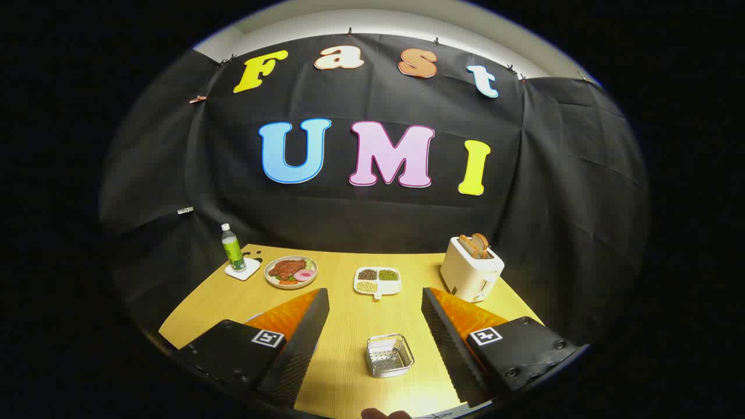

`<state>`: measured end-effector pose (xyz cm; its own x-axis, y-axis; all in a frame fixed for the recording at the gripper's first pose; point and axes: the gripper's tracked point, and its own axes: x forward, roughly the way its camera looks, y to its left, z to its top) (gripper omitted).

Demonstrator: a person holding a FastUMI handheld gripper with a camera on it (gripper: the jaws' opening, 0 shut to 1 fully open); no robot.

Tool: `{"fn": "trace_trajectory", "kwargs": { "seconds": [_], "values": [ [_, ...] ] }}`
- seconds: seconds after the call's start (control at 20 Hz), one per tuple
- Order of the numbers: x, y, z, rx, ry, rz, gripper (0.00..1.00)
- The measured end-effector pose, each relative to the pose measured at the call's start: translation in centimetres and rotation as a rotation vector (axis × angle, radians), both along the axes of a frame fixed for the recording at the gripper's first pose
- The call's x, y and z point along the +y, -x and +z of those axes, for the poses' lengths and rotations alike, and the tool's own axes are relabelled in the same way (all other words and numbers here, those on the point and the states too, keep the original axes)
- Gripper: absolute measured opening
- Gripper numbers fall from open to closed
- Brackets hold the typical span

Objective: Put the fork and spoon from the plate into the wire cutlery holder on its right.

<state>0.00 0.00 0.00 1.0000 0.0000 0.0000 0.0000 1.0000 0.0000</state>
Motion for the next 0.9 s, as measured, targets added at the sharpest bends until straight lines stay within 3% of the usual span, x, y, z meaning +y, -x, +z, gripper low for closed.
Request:
{"fn": "trace_trajectory", "kwargs": {
  "seconds": [0.9],
  "values": [
    [1.2, -1.6, -0.9, 0.039, -0.013, 0.016, 0.99]
  ]
}}
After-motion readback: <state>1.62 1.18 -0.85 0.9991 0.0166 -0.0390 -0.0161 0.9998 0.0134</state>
